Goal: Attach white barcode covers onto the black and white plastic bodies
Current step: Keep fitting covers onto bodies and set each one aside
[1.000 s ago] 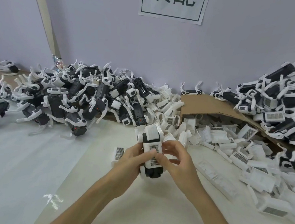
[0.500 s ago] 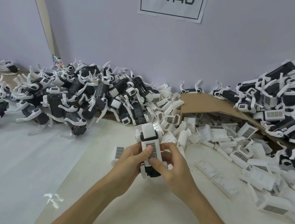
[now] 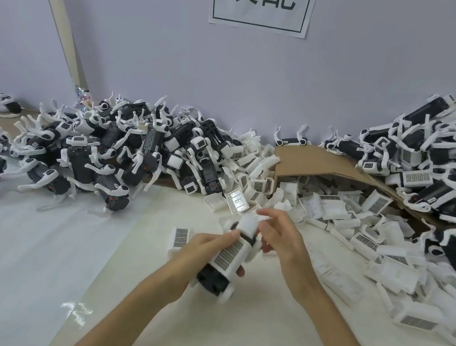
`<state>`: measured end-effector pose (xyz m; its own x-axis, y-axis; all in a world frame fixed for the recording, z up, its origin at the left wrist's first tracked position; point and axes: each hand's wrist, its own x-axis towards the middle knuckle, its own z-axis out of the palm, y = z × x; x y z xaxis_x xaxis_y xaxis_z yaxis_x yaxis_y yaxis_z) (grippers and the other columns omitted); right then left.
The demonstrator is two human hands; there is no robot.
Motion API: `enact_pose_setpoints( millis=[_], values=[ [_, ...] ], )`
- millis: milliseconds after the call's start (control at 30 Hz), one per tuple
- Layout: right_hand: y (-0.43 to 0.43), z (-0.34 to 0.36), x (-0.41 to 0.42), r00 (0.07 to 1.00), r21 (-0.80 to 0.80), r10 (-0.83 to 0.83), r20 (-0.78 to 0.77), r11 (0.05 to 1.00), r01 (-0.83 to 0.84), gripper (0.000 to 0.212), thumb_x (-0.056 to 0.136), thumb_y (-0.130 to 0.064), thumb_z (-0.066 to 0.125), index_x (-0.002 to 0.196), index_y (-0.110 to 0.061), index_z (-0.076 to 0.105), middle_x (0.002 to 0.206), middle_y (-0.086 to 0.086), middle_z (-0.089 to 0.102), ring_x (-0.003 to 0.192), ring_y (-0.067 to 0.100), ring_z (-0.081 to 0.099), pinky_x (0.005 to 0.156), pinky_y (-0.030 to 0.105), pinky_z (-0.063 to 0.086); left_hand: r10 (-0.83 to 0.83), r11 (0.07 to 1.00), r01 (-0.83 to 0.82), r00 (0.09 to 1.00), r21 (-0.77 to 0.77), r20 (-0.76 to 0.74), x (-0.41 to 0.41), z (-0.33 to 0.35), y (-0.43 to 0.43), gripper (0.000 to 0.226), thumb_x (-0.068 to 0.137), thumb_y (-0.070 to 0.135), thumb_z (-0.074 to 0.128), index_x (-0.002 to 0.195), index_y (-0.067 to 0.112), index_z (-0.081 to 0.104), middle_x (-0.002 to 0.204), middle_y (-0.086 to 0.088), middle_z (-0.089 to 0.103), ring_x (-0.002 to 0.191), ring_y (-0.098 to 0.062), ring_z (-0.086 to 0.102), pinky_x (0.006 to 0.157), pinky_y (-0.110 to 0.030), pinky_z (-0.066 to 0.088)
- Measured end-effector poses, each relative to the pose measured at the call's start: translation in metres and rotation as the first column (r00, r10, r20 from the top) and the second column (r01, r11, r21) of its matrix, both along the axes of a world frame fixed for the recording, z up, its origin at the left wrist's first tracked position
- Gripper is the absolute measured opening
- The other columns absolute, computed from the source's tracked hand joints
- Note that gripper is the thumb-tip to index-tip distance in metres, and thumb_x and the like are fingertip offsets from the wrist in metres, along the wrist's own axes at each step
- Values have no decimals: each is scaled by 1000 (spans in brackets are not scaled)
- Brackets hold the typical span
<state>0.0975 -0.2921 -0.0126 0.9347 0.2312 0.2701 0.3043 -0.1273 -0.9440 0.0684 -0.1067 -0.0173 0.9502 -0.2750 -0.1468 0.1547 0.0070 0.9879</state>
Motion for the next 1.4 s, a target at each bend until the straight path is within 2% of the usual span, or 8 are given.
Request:
enact_pose_setpoints(
  millis=[267, 467, 567, 700, 833, 1000, 1233, 1400],
  values=[
    [-9, 10, 1, 985, -99, 166, -53, 980, -171, 29, 88, -38, 58, 109, -26, 74, 75, 1, 61, 61, 16, 52, 50, 27, 41, -181, 977, 178, 983, 114, 14, 0, 2, 1, 27, 86, 56, 70, 97, 33, 78, 96, -8, 78, 81, -15, 74, 68, -21, 55],
    [-36, 27, 13, 965, -95, 210, -156, 970, -226, 20, 95, -28, 63, 106, -19, 77, 82, 14, 56, 60, 27, 43, 42, 22, 39, 386, 922, -387, 922, -26, -19, 29, -10, 11, 47, 102, 36, 51, 75, 5, 75, 65, -15, 71, 51, -21, 60, 56, -30, 47],
    [-57, 67, 32, 994, 6, -60, -95, 998, 61, 17, 92, -27, 68, 98, -13, 76, 75, 13, 59, 52, 15, 50, 42, 21, 43, 452, 869, -459, 888, -183, -84, 34, -7, 24, 36, 103, 24, 49, 84, -1, 66, 58, -15, 66, 39, -18, 55, 54, -32, 47],
    [-115, 166, 66, 797, 252, -603, 29, 776, 578, 30, 95, -29, 63, 118, -11, 59, 109, 6, 65, 94, 17, 63, 77, 25, 53, 419, 877, -428, 904, -220, -87, 30, -6, 21, 36, 104, 21, 46, 84, -2, 64, 57, -16, 64, 39, -20, 55, 59, -36, 44],
    [-153, 227, 87, 854, 487, -521, -8, 743, 458, 67, 104, -36, 50, 159, -19, 15, 155, 13, 36, 125, 30, 57, 108, 43, 45, 400, 888, -405, 914, -217, -68, 29, -3, 20, 35, 104, 22, 46, 87, -3, 65, 61, -19, 64, 44, -27, 54, 61, -39, 43],
    [-107, 125, 58, 770, 135, -610, 188, 792, 595, 39, 96, -23, 58, 133, -33, 52, 112, -19, 59, 102, 9, 63, 90, 34, 53, 500, 848, -490, 866, -204, -1, 32, -5, 29, 27, 104, 16, 46, 92, 3, 66, 60, -15, 66, 45, -28, 55, 65, -40, 47],
    [-70, -25, 41, 791, -665, -584, 184, 518, 538, 64, 94, -47, 57, 151, -26, 34, 157, -3, 34, 144, 18, 32, 114, 37, 28, 682, 709, -652, 731, -267, 24, 30, -10, 36, 9, 103, 15, 50, 106, 10, 57, 82, -17, 67, 48, -27, 56, 60, -35, 43],
    [-62, -31, 36, 873, -724, -447, 196, 534, 437, 31, 93, -45, 58, 121, -34, 62, 124, -17, 62, 118, 8, 54, 98, 28, 36, 790, 572, -752, 613, -328, -28, 31, -7, 43, 25, 101, 12, 51, 125, 13, 45, 94, -12, 66, 65, -31, 59, 63, -38, 48]
  ],
)
